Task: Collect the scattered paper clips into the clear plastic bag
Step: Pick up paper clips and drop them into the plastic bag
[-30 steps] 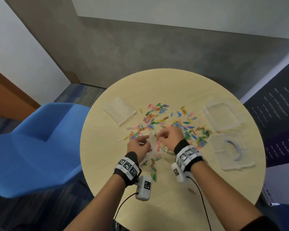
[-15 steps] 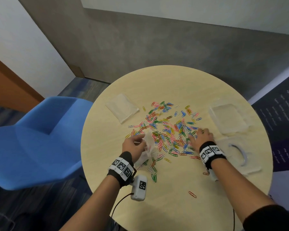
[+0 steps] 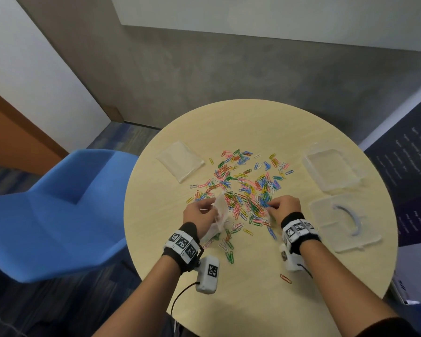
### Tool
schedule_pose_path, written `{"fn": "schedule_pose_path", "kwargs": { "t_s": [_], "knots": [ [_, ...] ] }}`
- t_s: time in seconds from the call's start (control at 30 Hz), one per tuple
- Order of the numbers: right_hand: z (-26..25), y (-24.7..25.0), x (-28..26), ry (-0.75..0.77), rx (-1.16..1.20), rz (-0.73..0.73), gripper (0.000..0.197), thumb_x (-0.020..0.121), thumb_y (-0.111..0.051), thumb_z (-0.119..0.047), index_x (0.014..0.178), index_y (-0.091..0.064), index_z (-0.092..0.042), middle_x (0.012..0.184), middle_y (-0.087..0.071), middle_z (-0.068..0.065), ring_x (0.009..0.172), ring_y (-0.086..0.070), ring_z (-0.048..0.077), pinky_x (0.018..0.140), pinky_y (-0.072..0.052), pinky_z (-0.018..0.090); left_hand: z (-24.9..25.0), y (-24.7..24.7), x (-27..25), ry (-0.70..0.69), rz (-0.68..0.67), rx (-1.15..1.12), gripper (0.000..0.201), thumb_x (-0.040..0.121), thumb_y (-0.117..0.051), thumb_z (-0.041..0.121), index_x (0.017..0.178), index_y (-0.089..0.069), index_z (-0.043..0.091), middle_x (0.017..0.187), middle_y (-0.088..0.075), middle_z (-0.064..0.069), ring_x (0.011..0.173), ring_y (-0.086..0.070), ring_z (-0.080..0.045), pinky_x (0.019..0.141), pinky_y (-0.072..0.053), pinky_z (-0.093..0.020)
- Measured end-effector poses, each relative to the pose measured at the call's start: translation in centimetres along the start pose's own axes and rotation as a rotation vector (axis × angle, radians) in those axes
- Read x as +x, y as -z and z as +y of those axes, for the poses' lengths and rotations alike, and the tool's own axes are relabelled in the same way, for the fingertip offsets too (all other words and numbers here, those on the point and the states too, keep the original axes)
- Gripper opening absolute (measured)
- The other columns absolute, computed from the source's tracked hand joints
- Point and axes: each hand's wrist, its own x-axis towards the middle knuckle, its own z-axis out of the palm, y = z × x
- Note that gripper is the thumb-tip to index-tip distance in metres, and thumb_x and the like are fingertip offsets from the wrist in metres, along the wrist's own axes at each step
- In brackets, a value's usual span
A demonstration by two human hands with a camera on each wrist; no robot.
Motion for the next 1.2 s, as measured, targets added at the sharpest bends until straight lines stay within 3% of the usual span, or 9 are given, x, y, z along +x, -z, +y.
{"fn": "schedule_pose_path", "kwargs": {
  "t_s": [0.2, 0.33, 0.43, 0.57, 0.73, 0.83, 0.97, 1.1, 1.2],
  "knots": [
    [-4.4, 1.0, -4.1, -0.259, 1.223, -0.396, 0.026, 0.080, -0.070, 0.004, 0.105, -0.066, 0.005, 0.101, -0.070, 0.018, 0.081, -0.070, 0.022, 0.070, -0.059, 0.024, -0.1, 0.4, -0.6, 0.019, -0.015, -0.066, 0.034, 0.085, -0.061, 0.002, 0.117, -0.068, 0.010, 0.085, -0.069, -0.003, 0.078, -0.070, -0.019, 0.080, -0.060, -0.040],
    [-8.6, -0.1, -6.9, -0.212, 1.368, -0.468, 0.021, 0.084, -0.064, 0.004, 0.106, -0.065, 0.005, 0.096, -0.071, 0.013, 0.082, -0.070, 0.018, 0.074, -0.060, 0.024, -0.3, 0.6, -1.0, 0.021, -0.011, -0.095, 0.037, 0.086, -0.061, 0.003, 0.122, -0.065, 0.009, 0.088, -0.071, -0.009, 0.083, -0.071, -0.025, 0.082, -0.060, -0.041],
    [-10.4, -2.4, -7.8, -0.149, 1.196, -0.340, 0.023, 0.084, -0.068, -0.001, 0.107, -0.067, 0.005, 0.095, -0.071, 0.012, 0.088, -0.070, 0.024, 0.079, -0.059, 0.029, -0.4, 0.9, -1.3, 0.020, 0.001, -0.103, 0.033, 0.085, -0.061, 0.004, 0.118, -0.066, 0.008, 0.079, -0.072, -0.004, 0.082, -0.072, -0.026, 0.086, -0.058, -0.042],
    [-11.3, -3.7, -8.4, 0.159, 0.483, -0.072, 0.020, 0.084, -0.072, -0.022, 0.099, -0.073, -0.009, 0.090, -0.072, 0.002, 0.083, -0.066, 0.015, 0.080, -0.054, 0.027, -0.3, 1.9, -1.4, 0.048, 0.023, -0.138, 0.022, 0.081, -0.065, 0.002, 0.099, -0.075, 0.007, 0.081, -0.075, -0.007, 0.067, -0.069, -0.016, 0.077, -0.060, -0.034],
    [-12.5, -3.8, -9.3, 0.302, 0.158, -0.144, 0.027, 0.089, -0.057, -0.006, 0.109, -0.072, -0.015, 0.109, -0.071, 0.006, 0.098, -0.066, 0.020, 0.093, -0.052, 0.028, -0.5, 3.0, -1.1, 0.033, 0.056, -0.120, 0.016, 0.082, -0.068, 0.011, 0.096, -0.076, 0.014, 0.086, -0.076, -0.008, 0.076, -0.073, -0.023, 0.083, -0.060, -0.041],
    [-13.4, -3.7, -9.6, 0.362, 0.117, -0.213, 0.039, 0.084, -0.056, 0.005, 0.116, -0.069, -0.013, 0.114, -0.068, 0.010, 0.105, -0.063, 0.025, 0.097, -0.050, 0.035, -0.3, 3.1, -1.1, -0.023, 0.051, -0.059, 0.018, 0.082, -0.070, 0.017, 0.098, -0.076, 0.015, 0.083, -0.076, -0.008, 0.073, -0.074, -0.023, 0.080, -0.060, -0.042],
    [-13.3, -3.2, -9.8, 0.393, 0.192, -0.072, 0.026, 0.082, -0.066, -0.003, 0.102, -0.075, -0.016, 0.095, -0.073, 0.003, 0.079, -0.066, 0.014, 0.079, -0.057, 0.026, -0.1, 3.7, -0.9, -0.021, -0.010, -0.049, 0.027, 0.079, -0.070, 0.015, 0.105, -0.074, 0.015, 0.084, -0.076, -0.007, 0.076, -0.074, -0.022, 0.082, -0.060, -0.042],
    [-12.1, -2.2, -10.2, 0.510, 0.206, -0.214, 0.026, 0.088, -0.063, -0.011, 0.110, -0.072, -0.021, 0.101, -0.073, -0.005, 0.084, -0.066, 0.006, 0.077, -0.051, 0.013, -0.2, 4.3, -1.0, 0.075, -0.052, -0.119, 0.018, 0.079, -0.068, 0.006, 0.086, -0.076, 0.021, 0.085, -0.076, -0.009, 0.082, -0.074, -0.027, 0.084, -0.059, -0.043],
    [-9.4, -1.4, -9.4, 0.396, 0.314, -0.069, 0.027, 0.090, -0.060, -0.010, 0.112, -0.070, -0.023, 0.105, -0.072, -0.006, 0.086, -0.065, 0.003, 0.079, -0.053, 0.014, -0.5, 4.9, -0.7, 0.125, -0.016, -0.171, 0.017, 0.079, -0.070, 0.005, 0.077, -0.075, 0.021, 0.083, -0.076, -0.009, 0.084, -0.073, -0.029, 0.083, -0.060, -0.042]
  ]
}}
